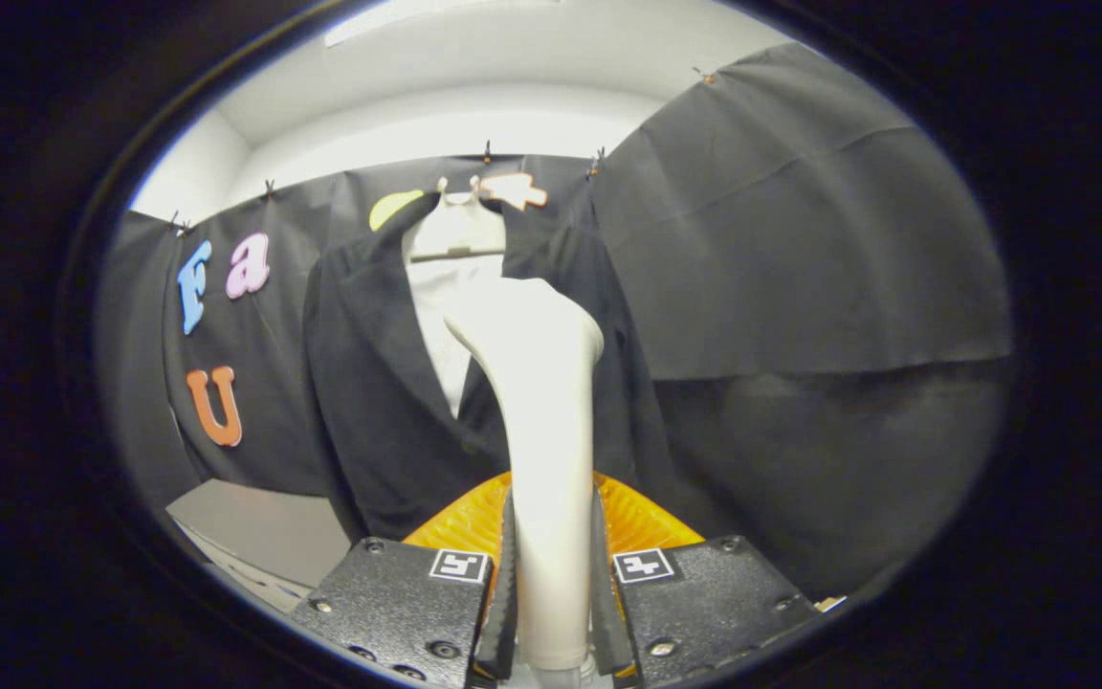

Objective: Iron the clothes twice with a garment steamer, once on the left side and once on the right side.

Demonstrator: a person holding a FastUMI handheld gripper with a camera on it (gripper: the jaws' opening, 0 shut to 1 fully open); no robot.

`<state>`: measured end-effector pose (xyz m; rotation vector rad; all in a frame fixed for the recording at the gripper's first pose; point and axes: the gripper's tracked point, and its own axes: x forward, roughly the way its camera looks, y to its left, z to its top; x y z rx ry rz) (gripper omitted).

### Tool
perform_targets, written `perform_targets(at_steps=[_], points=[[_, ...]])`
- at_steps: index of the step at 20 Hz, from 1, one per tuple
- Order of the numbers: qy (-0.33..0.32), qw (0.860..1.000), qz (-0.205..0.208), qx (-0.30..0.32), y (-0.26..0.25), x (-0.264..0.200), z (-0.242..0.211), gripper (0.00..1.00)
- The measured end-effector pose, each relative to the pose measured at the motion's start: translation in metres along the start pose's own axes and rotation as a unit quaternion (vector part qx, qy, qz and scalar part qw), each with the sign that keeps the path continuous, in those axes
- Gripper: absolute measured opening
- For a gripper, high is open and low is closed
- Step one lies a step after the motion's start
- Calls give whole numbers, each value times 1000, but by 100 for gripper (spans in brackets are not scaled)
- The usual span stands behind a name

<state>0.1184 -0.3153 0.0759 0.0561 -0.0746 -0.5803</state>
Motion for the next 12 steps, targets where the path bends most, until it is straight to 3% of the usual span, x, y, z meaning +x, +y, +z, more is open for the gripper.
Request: perform_targets(at_steps=[9, 12], points=[[-85, 994, 56, -32, -20, 73, 106, 34], [-83, 992, 89, -32, -14, 87, 126, 34]])
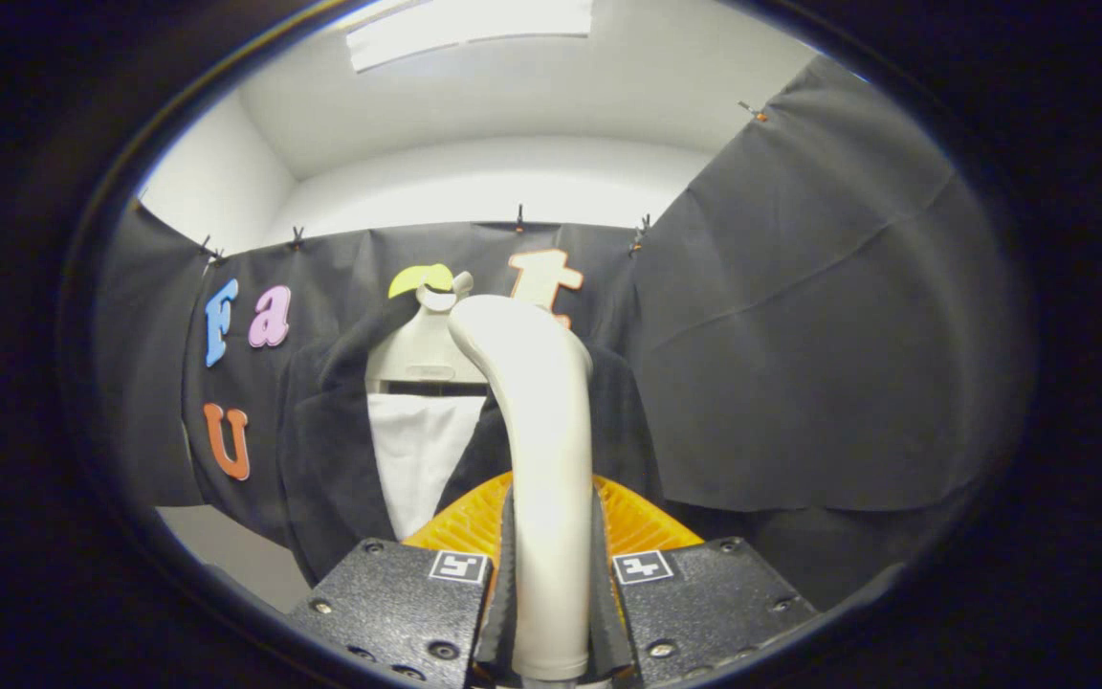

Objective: Iron the clothes twice with a garment steamer, once on the left side and once on the right side.

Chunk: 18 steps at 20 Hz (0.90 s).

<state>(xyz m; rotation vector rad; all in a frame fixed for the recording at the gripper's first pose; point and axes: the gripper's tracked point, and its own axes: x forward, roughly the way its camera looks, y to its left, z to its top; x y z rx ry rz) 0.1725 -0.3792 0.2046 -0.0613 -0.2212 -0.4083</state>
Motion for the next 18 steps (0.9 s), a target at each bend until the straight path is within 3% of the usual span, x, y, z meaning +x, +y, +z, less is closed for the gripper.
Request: perform_targets(at_steps=[9, 18], points=[[-30, 996, -53, -60, -16, 36, 28, 34], [19, 997, -56, -51, -3, 22, -14, 34]])
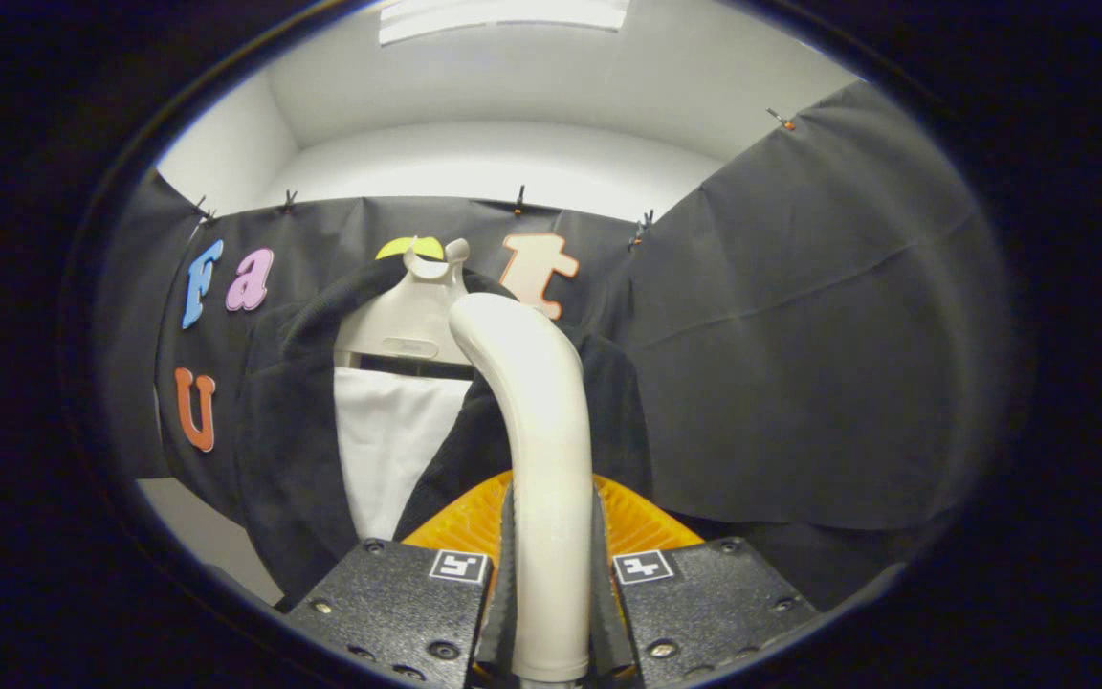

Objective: Iron the clothes twice with a garment steamer, once on the left side and once on the right side.

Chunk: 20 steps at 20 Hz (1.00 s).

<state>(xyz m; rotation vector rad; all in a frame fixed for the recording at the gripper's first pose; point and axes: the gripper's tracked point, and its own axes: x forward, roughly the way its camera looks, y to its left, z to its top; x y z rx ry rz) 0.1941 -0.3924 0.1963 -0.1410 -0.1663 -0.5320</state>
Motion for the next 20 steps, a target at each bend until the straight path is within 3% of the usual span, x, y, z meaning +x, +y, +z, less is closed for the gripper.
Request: perform_targets(at_steps=[20], points=[[81, 996, -41, 14, -8, -70, -97, 35]])
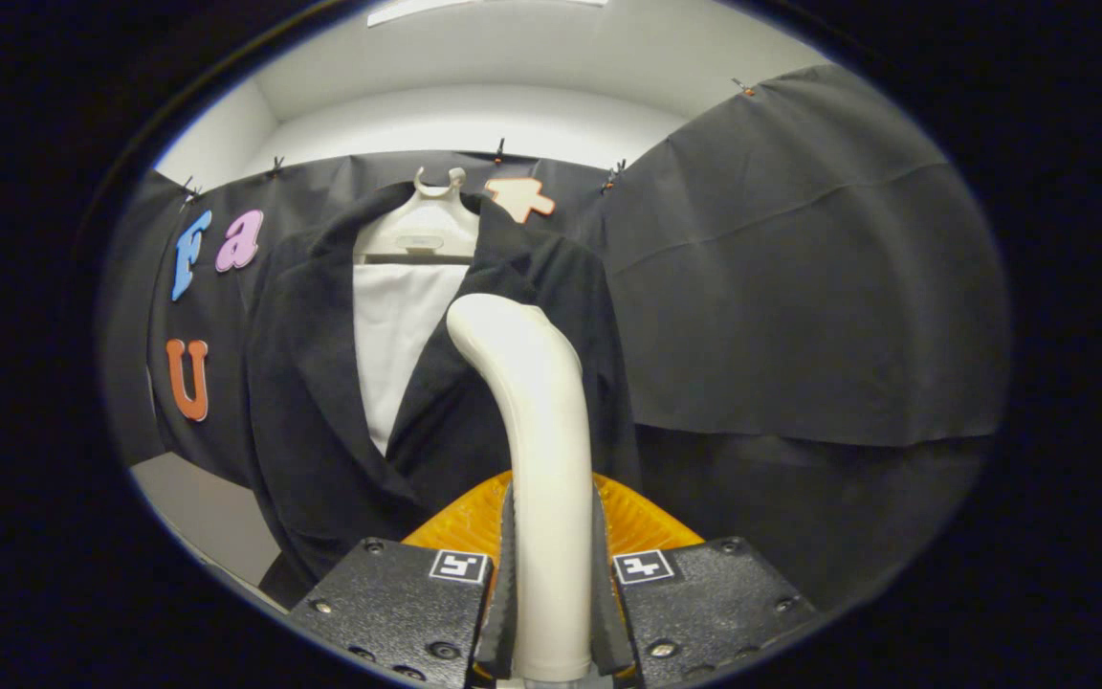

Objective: Iron the clothes twice with a garment steamer, once on the left side and once on the right side.

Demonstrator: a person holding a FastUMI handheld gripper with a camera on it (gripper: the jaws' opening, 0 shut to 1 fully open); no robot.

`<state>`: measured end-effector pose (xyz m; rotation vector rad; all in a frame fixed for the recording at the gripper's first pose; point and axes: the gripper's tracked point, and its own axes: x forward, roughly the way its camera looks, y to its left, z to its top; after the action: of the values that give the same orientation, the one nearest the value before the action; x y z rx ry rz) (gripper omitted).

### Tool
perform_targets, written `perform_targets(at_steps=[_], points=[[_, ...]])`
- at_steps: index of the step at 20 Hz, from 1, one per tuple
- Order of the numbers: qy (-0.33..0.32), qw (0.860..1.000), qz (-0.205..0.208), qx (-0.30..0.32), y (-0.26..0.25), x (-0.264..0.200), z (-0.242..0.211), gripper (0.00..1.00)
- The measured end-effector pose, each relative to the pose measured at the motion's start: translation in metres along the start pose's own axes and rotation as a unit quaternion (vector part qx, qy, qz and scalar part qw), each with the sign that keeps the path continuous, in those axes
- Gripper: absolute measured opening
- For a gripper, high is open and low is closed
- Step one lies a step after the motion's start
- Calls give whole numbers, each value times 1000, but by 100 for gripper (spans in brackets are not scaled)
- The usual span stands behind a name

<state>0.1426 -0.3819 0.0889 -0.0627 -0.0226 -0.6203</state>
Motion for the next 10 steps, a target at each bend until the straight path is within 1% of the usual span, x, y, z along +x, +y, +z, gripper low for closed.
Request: perform_targets(at_steps=[10], points=[[53, 999, -7, -3, 2, -12, -75, 35]])
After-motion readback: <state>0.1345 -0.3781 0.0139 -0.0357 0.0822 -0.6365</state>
